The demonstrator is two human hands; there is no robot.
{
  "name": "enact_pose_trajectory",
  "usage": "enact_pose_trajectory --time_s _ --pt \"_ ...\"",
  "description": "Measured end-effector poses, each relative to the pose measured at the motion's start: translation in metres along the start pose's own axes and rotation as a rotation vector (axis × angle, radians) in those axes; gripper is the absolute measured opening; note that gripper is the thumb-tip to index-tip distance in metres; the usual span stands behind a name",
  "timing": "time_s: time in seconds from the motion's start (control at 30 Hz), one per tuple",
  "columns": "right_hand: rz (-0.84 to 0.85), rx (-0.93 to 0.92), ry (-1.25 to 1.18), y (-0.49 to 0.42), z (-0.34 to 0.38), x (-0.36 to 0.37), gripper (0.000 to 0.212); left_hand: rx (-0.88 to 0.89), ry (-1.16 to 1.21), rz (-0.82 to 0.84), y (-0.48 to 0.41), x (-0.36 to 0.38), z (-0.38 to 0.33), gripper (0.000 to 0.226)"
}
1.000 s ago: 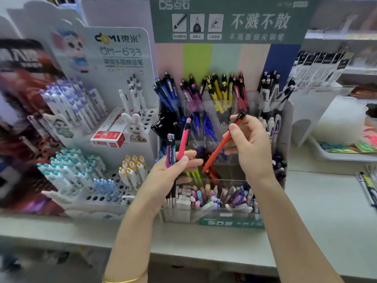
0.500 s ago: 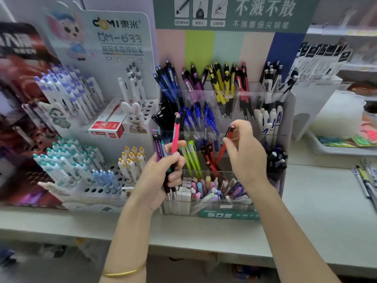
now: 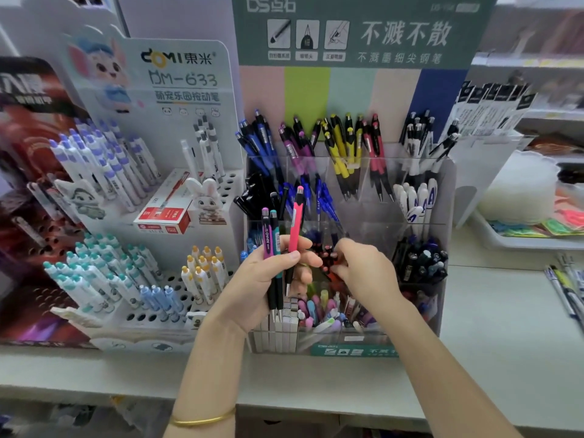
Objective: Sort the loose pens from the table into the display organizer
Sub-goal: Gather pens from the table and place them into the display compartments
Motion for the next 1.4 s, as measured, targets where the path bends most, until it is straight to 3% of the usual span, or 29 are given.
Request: enact_pose_trajectory --time_s 0.1,0.23,0.33,0.47,0.57,0.63,0.7,0.77,0.83,0.9,1.1,1.27,1.4 --pt "0.022 0.046 -0.123 0.002 -0.005 -0.001 0.022 -0.024 -0.01 0.018 -0.006 0.0 0.0 0.023" --pt "-0.172 -0.034 -0.566 0.004 0.002 -0.043 0.008 -0.039 -0.019 0.072 -0.013 0.001 -0.002 0.017" --pt "-0.026 -0.099 -0.983 0.001 0.027 -0.065 0.007 -0.061 -0.055 0.1 -0.019 0.007 -0.006 0.018" --pt "0.002 -0.134 -0.96 -0.013 0.04 -0.075 0.01 -0.054 -0.099 0.109 -0.029 0.011 -0.015 0.02" --pt "0.071 -0.108 -1.158 -0.02 0.04 -0.078 0.008 -0.021 -0.168 0.101 -0.037 0.016 -0.024 0.019" --pt "-0.004 -0.11 -1.24 -0.025 0.035 -0.089 0.007 -0.009 -0.192 0.066 -0.043 0.021 -0.03 0.022" --pt "-0.214 -0.085 -1.274 -0.03 0.02 -0.107 0.008 -0.033 -0.218 0.014 -0.049 0.026 -0.033 0.025" --pt "-0.545 -0.079 -1.216 -0.03 0.002 -0.13 0.008 -0.041 -0.264 -0.024 -0.057 0.031 -0.034 0.023" --pt "-0.896 -0.112 -1.012 -0.027 -0.01 -0.152 0.011 -0.011 -0.312 -0.037 -0.066 0.036 -0.035 0.019" --pt "-1.059 -0.16 -0.82 -0.03 -0.011 -0.164 0.02 0.006 -0.29 -0.037 -0.074 0.041 -0.035 0.016" --pt "-0.906 -0.142 -0.395 -0.064 0.005 -0.155 0.023 -0.001 0.007 0.052 -0.083 0.053 -0.031 0.01" --pt "-0.659 0.077 0.035 -0.084 0.014 -0.145 0.011 0.049 0.075 0.137 -0.083 0.056 -0.034 0.011" --pt "-0.583 0.126 0.066 -0.086 0.006 -0.129 0.015 0.057 0.035 0.169 -0.082 0.057 -0.035 0.015"
Point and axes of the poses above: each hand's wrist, its own y-axis away from the middle knuckle, its own x-axis out of the palm, z = x × y, the point moved 5 cm from there along -y, towards the middle knuckle, and after that the axes turned 5 degrees about x, right-handed, at the moved point
